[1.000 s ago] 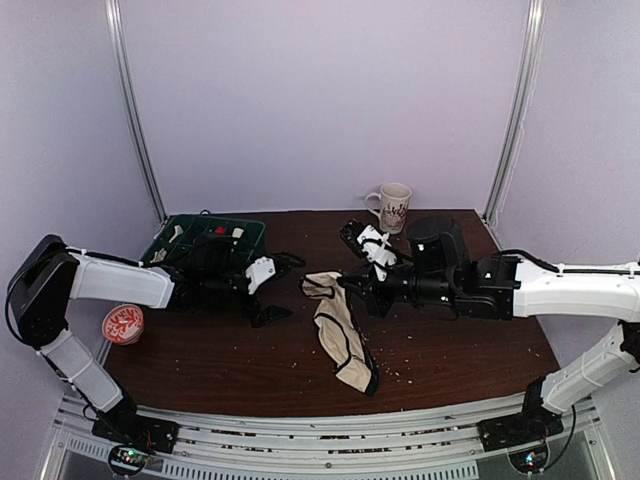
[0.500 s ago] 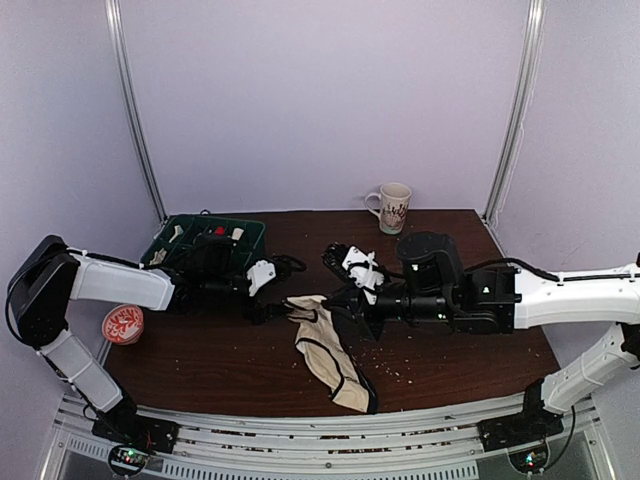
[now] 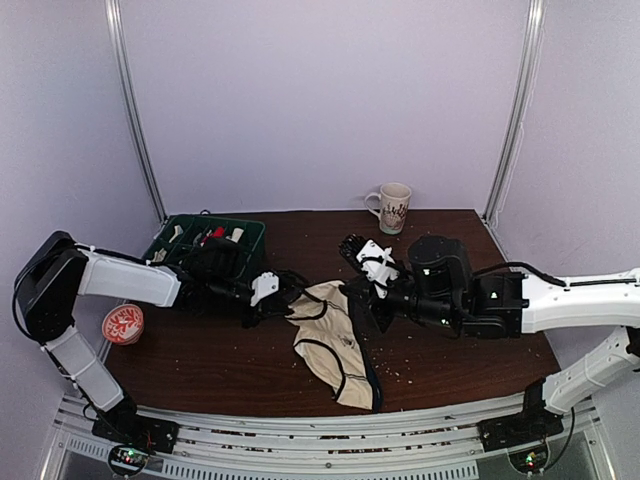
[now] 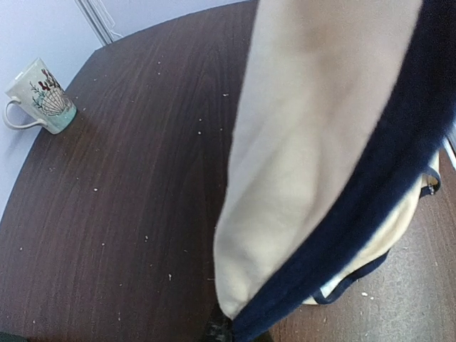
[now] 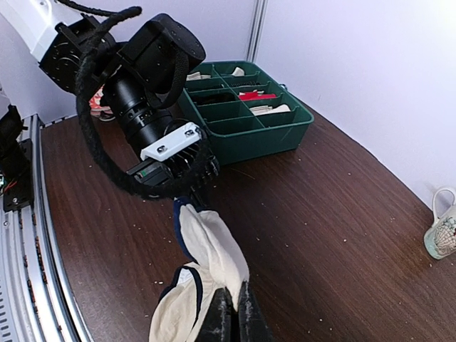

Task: Roll the underwear
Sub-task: Flatten out the underwear at the center of the board.

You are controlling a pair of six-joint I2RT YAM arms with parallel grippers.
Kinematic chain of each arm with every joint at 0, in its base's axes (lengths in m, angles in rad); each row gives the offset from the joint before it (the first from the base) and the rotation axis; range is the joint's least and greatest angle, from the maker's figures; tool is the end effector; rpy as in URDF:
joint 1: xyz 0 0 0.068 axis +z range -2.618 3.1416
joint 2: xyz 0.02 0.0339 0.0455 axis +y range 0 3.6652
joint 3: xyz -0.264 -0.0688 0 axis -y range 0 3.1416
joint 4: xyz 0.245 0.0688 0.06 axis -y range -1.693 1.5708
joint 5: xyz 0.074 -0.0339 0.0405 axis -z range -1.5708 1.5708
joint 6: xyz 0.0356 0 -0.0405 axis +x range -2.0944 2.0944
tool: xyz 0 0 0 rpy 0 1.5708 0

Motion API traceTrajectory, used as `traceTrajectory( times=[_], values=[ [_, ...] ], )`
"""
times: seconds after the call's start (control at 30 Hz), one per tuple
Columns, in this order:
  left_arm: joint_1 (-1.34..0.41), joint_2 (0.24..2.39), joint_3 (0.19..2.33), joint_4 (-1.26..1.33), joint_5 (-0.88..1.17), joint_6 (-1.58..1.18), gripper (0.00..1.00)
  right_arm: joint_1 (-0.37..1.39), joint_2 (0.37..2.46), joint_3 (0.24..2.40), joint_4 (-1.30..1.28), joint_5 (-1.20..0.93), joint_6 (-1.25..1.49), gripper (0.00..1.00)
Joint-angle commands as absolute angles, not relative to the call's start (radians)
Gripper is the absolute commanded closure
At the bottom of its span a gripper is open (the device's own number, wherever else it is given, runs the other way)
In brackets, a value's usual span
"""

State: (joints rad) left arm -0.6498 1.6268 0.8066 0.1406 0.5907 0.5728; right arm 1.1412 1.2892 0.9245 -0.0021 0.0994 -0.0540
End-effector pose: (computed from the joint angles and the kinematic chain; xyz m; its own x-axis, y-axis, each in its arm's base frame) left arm 0.2478 -0.2132 0.1738 0.0388 0.5359 -0.8434 0.9834 0.1294 0.1274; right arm 0.1278 0.2704 0.2965 -0.1024 -0.3525 -0.9302 -0.8729 0.4803 -0.0859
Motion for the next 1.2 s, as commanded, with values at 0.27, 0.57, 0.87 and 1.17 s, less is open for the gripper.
traceTrajectory(
  times=[0.27, 0.57, 0.87, 1.17],
  values=[
    [-0.654, 1.614, 0.863, 0.087, 0.561, 0.558, 0.98, 1.124, 1.331, 0.924, 0.013, 0.208, -0.065, 1.00],
    [-0.653, 1.506, 0.788, 0.162, 0.513, 0.561, 0.98, 1.124, 1.263, 0.875, 0.056, 0.197, -0.080, 1.00],
    [-0.653, 1.515, 0.789, 0.157, 0.512, 0.569, 0.98, 1.117, 1.276, 0.868, 0.067, 0.220, -0.079, 1.00],
    [-0.653, 1.465, 0.787, 0.118, 0.556, 0.591, 0.97, 1.112, 1.269, 0.873, 0.054, 0.146, -0.070, 1.00]
  ],
)
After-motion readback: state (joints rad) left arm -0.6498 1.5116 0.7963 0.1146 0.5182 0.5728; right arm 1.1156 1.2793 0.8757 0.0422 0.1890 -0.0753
